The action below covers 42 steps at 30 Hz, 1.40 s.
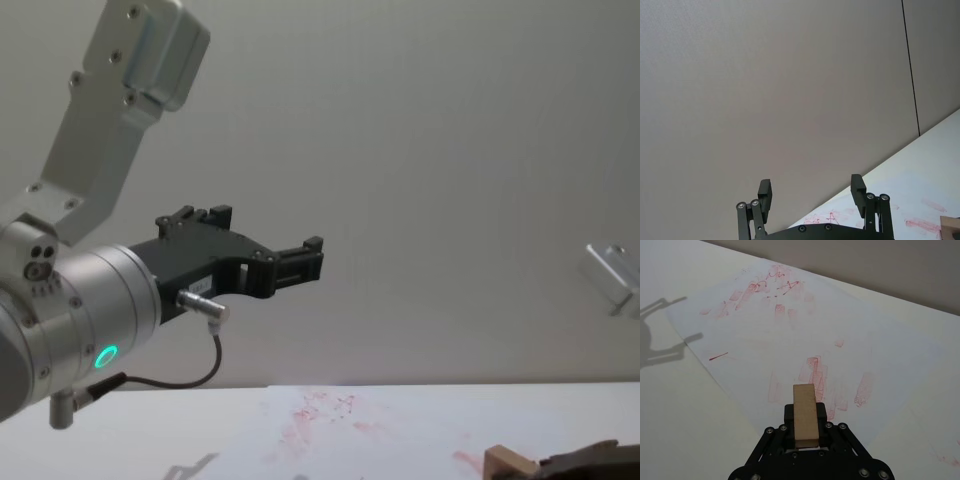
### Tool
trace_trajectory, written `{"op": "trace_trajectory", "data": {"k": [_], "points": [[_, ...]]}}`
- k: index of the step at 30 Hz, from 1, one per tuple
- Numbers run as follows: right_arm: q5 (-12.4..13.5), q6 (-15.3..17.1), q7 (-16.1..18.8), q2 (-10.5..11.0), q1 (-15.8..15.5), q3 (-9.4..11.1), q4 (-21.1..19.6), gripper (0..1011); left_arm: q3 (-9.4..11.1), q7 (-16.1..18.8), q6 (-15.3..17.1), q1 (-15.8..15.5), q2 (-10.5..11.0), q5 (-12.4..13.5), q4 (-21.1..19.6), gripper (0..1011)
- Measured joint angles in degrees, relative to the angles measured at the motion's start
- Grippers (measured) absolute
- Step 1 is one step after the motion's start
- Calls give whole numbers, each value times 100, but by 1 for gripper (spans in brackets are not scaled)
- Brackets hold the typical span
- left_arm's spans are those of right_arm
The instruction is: Use the one hand to pick up the stamp and affix it onto the A4 paper.
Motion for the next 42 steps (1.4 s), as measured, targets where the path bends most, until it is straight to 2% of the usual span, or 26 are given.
{"op": "trace_trajectory", "data": {"k": [4,11,21,28,29,35,42], "points": [[31,0,-31,-16,9,-7,5,220,0,0,0,0,0,0,0,1001],[246,-73,-123,-28,7,8,-134,220,0,0,0,0,0,0,0,1001],[795,-95,-306,129,-123,225,-803,220,0,0,0,0,0,0,0,1001],[1160,47,-468,421,-428,442,-1294,220,0,0,0,0,0,0,0,1001],[1160,47,-468,421,-428,442,-1294,220,0,0,0,0,-1,0,0,1001],[1391,215,-591,770,-819,654,-1633,220,0,0,0,0,0,0,0,1001],[1534,330,-655,1099,-1217,825,-1868,220,0,0,0,0,-1,0,0,1001]]}}
